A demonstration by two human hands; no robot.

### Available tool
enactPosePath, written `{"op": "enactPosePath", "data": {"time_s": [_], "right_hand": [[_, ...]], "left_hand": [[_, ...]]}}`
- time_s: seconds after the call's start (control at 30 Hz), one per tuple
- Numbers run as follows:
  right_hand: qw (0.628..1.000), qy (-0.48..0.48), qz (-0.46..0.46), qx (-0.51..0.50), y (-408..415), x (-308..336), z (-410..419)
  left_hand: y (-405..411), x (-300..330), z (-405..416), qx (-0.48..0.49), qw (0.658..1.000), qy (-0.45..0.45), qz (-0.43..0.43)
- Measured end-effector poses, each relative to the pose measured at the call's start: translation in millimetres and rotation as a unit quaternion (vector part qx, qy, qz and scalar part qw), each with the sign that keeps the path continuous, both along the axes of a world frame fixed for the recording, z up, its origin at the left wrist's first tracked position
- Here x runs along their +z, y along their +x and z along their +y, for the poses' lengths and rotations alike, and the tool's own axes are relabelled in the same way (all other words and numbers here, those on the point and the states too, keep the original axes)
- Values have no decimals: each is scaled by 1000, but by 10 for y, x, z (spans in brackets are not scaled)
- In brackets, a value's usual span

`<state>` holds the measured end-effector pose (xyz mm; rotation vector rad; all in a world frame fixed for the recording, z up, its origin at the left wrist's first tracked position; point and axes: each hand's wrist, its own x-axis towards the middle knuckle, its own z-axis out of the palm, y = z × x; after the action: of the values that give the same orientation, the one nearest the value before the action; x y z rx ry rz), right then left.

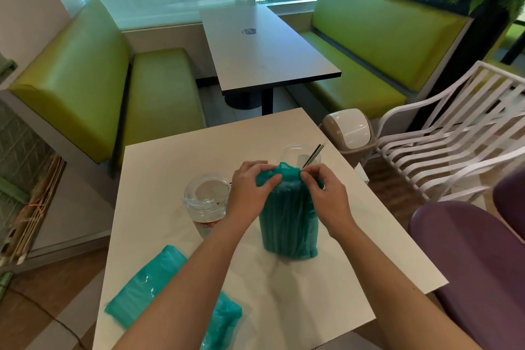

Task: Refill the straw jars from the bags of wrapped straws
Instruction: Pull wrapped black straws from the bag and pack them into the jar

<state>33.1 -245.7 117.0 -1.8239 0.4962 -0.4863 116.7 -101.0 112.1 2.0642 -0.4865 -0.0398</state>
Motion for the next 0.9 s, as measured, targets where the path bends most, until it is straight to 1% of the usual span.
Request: {"op": "enactPosePath", "data": {"time_s": [0.1, 0.13, 0.2, 0.27, 0.37, 0.5, 0.57, 0.63, 0.77, 0.83, 0.9], "right_hand": [[998, -52, -1, -19, -18, 29, -16], [998, -63, -1, -29, -30, 51, -28], [998, -51, -4, -32, -54, 110, -53], [999, -36, -8, -6, -73, 164, -62], [998, -50, 6, 28, -92, 218, -55], [997, -64, 23, 40, -101, 246, -61], [999, -35, 18, 38, -107, 251, -70], [999, 8, 25, 36, -104, 252, -80], [998, 35, 29, 50, -110, 244, -69], [998, 27, 12, 64, -125, 252, -85], [997, 14, 3, 79, -153, 287, -105]], "left_hand": [[7, 87, -3, 42, 997, 38, -44], [4, 109, 0, 57, 997, 37, -47], [-8, 151, 6, 68, 997, 7, -28], [-27, 166, 1, 59, 998, -14, -21], [-66, 195, -14, 45, 998, -37, -4], [-109, 258, 11, 4, 998, -57, 35], [-145, 288, 27, -36, 996, -69, 51], [-173, 304, 22, -52, 993, -85, 67], [-148, 291, -1, -12, 996, -71, 47], [-120, 281, -11, 17, 995, -87, 55], [-93, 282, -15, 45, 988, -122, 78]]}}
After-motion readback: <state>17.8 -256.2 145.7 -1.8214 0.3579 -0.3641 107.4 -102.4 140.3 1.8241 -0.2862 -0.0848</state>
